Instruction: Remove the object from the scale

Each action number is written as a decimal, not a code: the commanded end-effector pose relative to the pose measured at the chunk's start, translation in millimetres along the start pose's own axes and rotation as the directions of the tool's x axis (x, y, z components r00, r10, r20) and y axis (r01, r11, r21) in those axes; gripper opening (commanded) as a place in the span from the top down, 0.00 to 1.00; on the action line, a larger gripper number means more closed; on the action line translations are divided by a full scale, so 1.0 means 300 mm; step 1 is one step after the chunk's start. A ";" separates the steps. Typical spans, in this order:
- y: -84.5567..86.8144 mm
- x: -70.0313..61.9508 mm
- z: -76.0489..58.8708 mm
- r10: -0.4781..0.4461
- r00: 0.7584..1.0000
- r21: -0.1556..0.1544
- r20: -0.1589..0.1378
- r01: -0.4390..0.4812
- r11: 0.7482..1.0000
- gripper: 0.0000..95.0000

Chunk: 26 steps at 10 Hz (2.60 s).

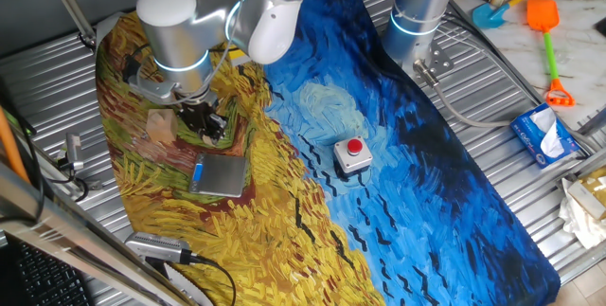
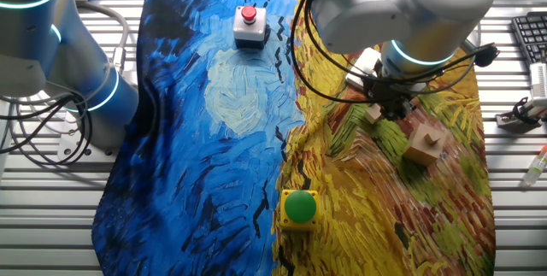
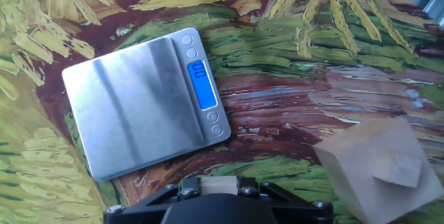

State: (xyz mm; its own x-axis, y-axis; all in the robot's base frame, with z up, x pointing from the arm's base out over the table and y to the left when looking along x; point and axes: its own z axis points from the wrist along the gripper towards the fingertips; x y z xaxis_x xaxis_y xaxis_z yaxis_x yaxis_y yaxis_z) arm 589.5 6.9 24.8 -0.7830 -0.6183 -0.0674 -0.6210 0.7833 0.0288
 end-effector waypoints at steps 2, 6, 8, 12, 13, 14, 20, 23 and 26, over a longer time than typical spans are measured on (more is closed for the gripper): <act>0.000 0.000 -0.001 0.000 1.000 0.000 0.000 0.000 1.000 0.80; 0.000 0.000 -0.001 0.000 1.000 0.000 0.000 0.000 1.000 0.80; 0.000 0.000 -0.001 0.000 1.000 0.000 0.000 0.000 1.000 0.80; -0.004 0.010 0.034 -0.049 0.998 0.003 -0.045 0.049 0.999 0.20; -0.004 0.009 0.031 -0.027 0.999 0.004 -0.045 0.028 1.000 0.20; -0.004 0.009 0.029 -0.009 0.999 0.005 -0.044 0.009 1.000 0.20; -0.008 0.005 -0.008 0.007 0.999 0.003 -0.042 -0.007 1.000 0.20; -0.004 -0.005 -0.106 0.019 0.999 -0.005 -0.038 -0.019 1.000 0.40; 0.017 -0.019 -0.191 0.073 0.996 0.013 -0.054 -0.072 0.997 1.00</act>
State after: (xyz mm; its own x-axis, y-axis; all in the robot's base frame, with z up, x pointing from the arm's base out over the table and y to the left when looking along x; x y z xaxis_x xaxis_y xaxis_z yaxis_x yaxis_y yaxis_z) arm 587.4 11.0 82.1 -0.8257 -0.5640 -0.0117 -0.5641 0.8254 0.0204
